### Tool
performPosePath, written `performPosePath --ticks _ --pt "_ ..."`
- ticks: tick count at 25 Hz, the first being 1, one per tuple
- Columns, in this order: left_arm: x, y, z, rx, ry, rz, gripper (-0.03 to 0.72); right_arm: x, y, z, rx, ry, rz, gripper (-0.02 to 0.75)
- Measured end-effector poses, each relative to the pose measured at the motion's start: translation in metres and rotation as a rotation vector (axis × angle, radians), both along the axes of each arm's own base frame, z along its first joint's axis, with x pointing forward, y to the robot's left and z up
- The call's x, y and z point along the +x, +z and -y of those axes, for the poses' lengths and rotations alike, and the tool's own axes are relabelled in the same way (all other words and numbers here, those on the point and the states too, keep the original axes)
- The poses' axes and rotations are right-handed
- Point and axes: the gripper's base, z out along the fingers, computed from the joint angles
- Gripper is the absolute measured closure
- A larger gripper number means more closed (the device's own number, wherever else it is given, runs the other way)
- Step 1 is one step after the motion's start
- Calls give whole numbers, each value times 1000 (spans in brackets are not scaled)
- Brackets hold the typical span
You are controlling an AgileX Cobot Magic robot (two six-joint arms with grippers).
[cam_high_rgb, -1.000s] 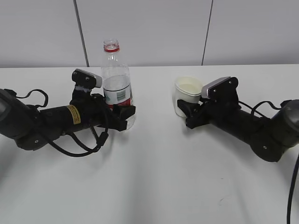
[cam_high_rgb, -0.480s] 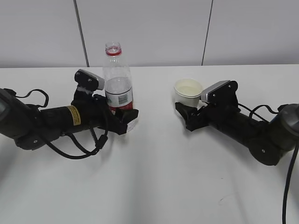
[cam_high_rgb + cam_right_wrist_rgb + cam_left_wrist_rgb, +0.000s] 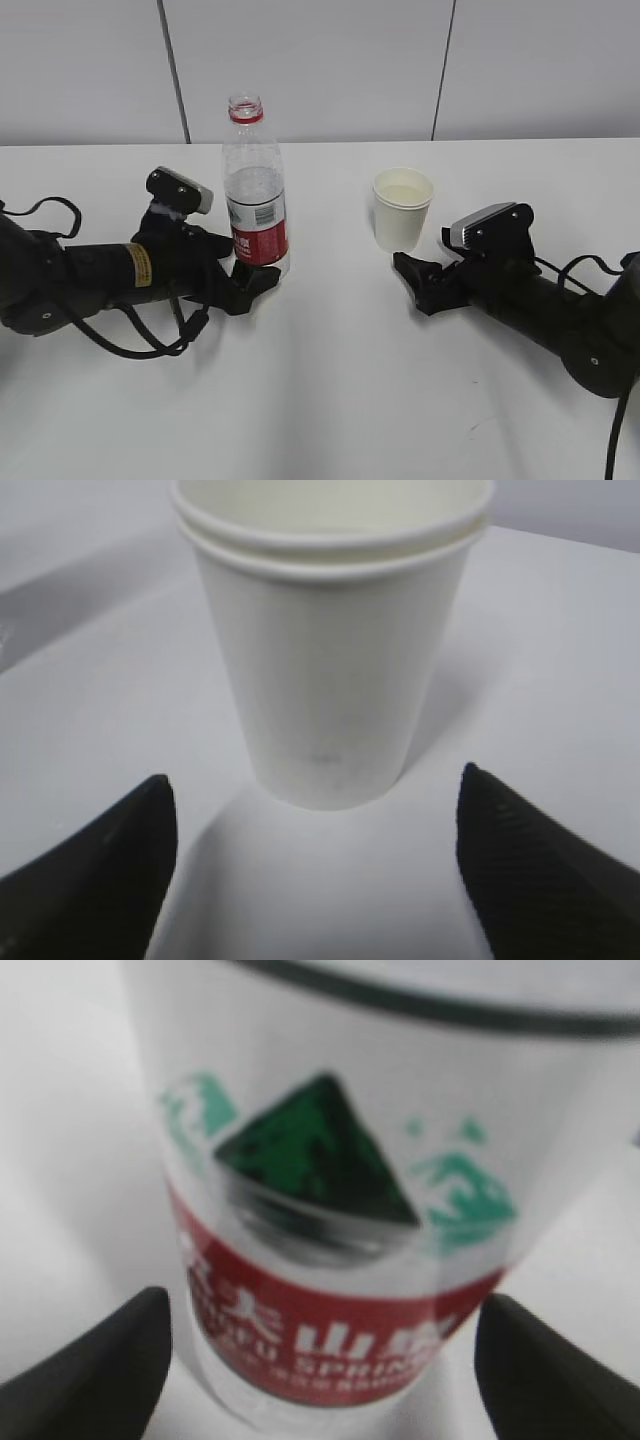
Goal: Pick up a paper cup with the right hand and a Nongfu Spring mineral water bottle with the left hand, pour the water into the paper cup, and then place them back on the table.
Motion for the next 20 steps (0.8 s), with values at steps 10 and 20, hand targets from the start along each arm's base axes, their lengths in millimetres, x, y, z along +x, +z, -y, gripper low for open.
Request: performPosePath --ticks 10,20 --pt "-8 27 -52 8 151 11 122 -23 27 18 28 -161 -5 106" --pt "5 31 -110 36 380 31 122 -15 33 72 47 -382 19 139"
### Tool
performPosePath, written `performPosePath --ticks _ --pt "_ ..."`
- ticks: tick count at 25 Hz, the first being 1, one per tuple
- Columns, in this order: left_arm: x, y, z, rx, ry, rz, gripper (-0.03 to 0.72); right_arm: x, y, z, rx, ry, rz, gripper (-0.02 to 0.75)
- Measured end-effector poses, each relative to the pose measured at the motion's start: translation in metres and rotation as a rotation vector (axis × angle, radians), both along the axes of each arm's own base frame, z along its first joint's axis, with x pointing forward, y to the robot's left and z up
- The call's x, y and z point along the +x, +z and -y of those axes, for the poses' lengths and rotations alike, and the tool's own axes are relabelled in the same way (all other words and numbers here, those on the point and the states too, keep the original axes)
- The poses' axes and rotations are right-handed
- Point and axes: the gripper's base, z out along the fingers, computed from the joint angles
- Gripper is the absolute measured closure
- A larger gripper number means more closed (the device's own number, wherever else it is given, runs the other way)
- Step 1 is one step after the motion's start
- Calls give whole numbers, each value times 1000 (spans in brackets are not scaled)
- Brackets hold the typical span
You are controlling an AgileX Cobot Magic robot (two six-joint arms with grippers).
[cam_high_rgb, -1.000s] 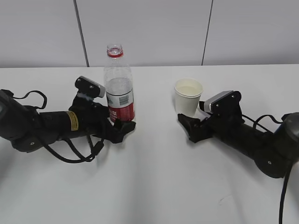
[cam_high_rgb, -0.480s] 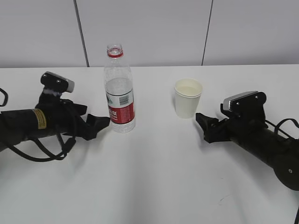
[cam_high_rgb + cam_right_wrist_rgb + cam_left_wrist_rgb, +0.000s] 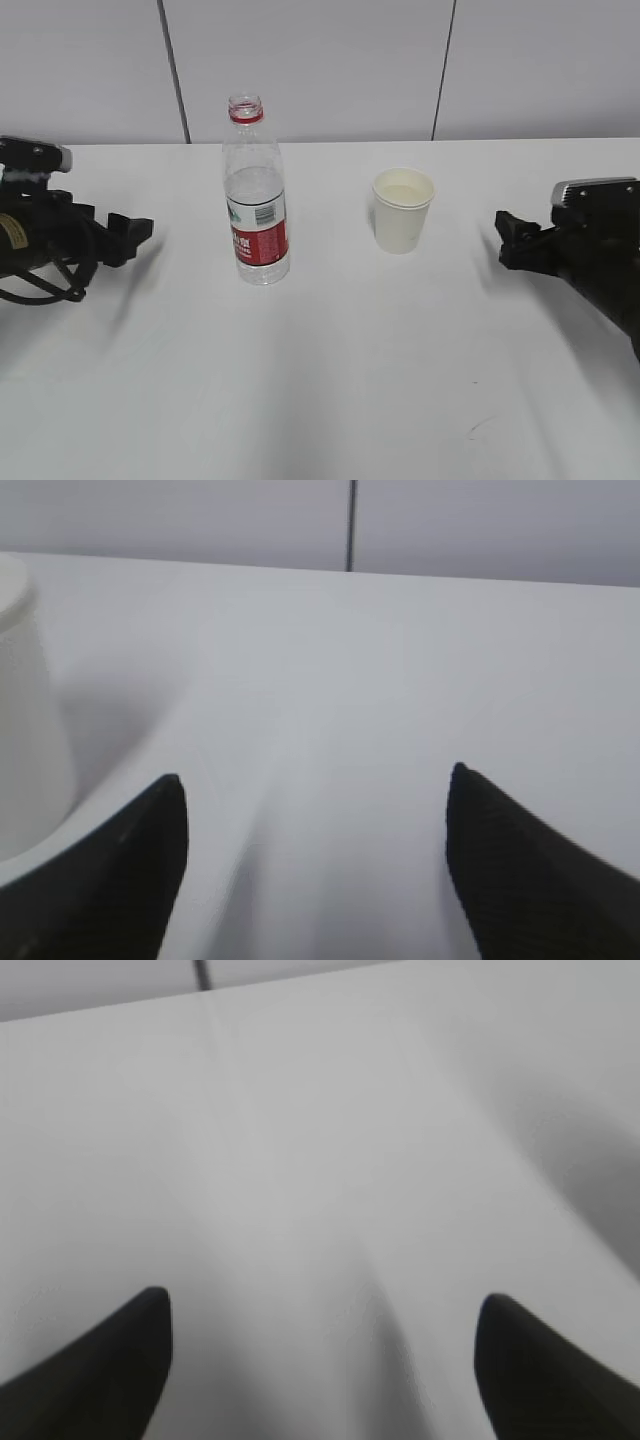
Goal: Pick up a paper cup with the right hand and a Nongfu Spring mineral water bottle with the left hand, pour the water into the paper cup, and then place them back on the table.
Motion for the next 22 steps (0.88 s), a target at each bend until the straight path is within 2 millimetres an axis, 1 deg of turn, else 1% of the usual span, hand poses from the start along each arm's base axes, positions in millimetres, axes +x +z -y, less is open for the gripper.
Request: performPosePath --ticks 3,5,8,11,12,15,17,21,22 --pt "4 1 -18 5 94 18 122 5 3 16 0 -51 21 140" --pt "5 2 -26 10 140 27 122 10 7 21 0 -67 42 142" --pt "9 3 -34 24 212 -17 122 20 11 22 -10 -54 36 143" --pt "18 13 -40 83 262 -105 122 24 16 20 11 -28 -31 144" --pt "21 19 -43 108 279 -138 122 25 22 20 17 -28 -56 144" --pt "29 46 -50 170 334 -207 123 29 49 22 7 -42 -131 144" --pt "32 67 -55 208 376 -257 123 31 72 24 -15 -52 -189 144" --pt "31 109 -64 269 452 -351 123 33 113 30 -44 -107 -358 144" --pt "28 115 -66 287 468 -392 123 34 122 32 -49 -126 -408 144"
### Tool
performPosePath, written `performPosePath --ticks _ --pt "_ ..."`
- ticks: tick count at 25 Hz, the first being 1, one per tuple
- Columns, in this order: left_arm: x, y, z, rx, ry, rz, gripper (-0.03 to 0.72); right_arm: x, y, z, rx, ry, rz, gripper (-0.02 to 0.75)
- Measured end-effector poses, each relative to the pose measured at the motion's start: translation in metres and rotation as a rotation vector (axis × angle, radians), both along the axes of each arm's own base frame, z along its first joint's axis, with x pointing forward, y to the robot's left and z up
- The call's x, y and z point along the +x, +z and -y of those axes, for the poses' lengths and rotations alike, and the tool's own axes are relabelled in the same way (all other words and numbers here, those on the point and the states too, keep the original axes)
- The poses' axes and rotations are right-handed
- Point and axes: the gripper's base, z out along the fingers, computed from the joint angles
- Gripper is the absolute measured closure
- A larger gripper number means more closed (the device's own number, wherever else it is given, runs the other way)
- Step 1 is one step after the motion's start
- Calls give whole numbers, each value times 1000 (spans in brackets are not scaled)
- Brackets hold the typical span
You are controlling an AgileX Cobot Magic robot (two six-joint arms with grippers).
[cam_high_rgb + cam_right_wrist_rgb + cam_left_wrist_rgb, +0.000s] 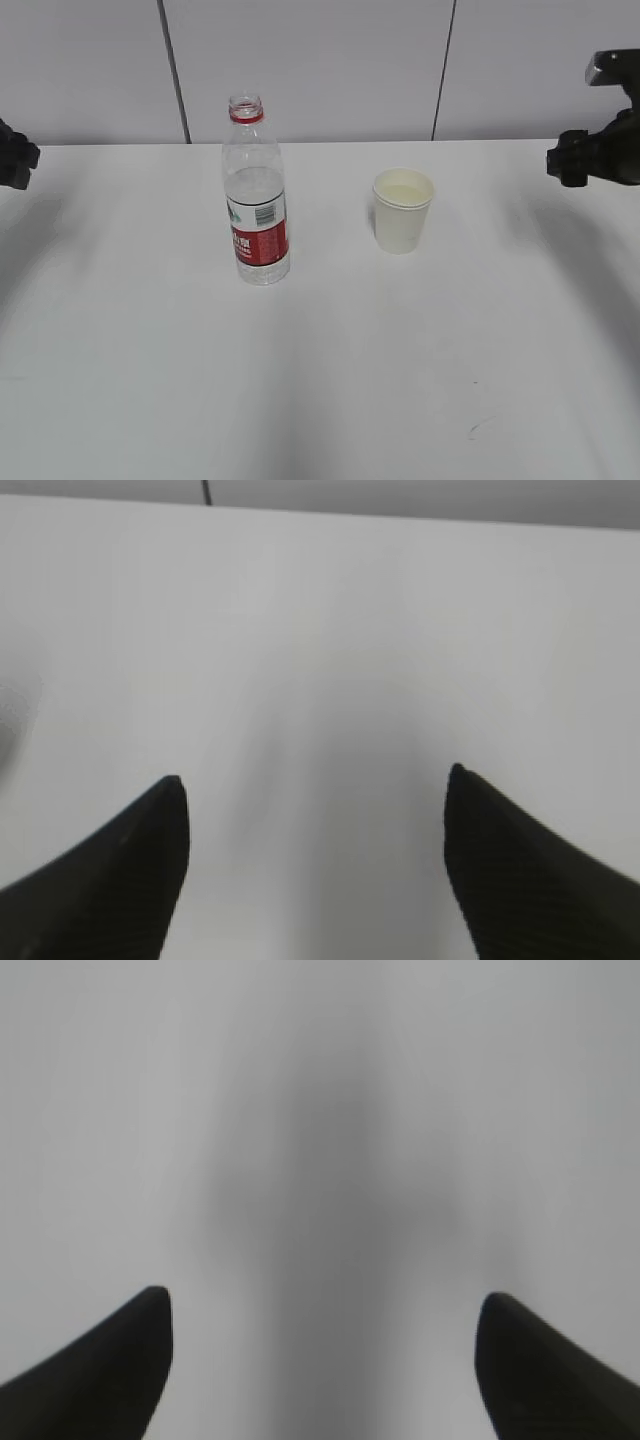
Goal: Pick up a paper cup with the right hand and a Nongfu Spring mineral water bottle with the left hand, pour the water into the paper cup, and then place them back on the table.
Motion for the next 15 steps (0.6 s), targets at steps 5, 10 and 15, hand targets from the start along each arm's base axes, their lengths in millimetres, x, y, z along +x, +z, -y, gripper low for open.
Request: performPosePath --ticks 5,10,15 --pt "-9 29 2 -19 -13 -219 123 1 34 6 31 -97 -296 144" --pt "-13 52 10 -90 -81 -317 123 -2 67 -1 55 -8 -492 144" --pt "-25 75 11 -86 -106 -316 123 -2 97 -4 78 33 -533 145"
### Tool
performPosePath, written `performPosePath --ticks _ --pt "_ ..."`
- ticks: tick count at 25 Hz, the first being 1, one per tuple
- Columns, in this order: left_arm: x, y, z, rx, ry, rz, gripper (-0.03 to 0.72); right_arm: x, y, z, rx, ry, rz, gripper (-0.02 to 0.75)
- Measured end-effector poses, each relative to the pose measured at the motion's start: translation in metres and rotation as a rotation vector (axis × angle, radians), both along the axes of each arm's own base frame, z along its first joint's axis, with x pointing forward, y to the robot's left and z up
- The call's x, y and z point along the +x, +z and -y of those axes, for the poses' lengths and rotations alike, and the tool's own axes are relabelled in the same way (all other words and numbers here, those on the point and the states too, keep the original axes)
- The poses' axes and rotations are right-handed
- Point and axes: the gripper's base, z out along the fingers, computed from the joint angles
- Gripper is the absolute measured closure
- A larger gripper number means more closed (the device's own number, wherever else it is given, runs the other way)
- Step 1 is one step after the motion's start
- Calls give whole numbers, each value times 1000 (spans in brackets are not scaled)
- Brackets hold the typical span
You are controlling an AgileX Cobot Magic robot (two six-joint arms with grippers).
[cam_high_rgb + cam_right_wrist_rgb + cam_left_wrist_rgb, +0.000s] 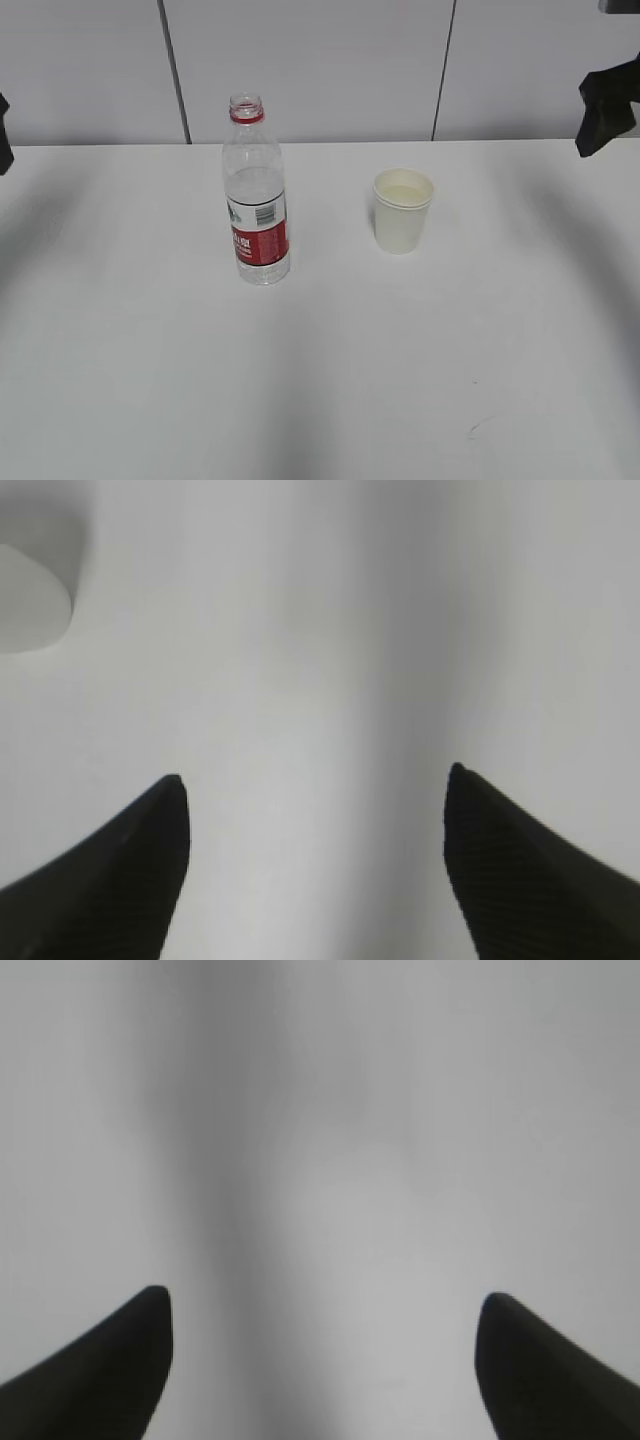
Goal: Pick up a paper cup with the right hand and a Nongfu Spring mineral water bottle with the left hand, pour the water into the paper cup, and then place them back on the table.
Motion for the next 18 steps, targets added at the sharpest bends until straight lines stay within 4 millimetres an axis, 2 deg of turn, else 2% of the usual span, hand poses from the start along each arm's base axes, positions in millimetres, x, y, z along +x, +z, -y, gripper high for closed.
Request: performPosePath --ticks 5,7,10,18 --pt "-21 30 1 -8 2 59 123 -15 15 -4 12 51 -21 145" --pt "-33 41 2 -15 2 89 123 -29 23 -7 25 66 -9 145" --pt "-56 46 4 -32 2 103 123 -60 29 -11 39 71 13 145" --pt "-138 22 10 -74 5 107 123 -155 31 -20 31 98 68 145"
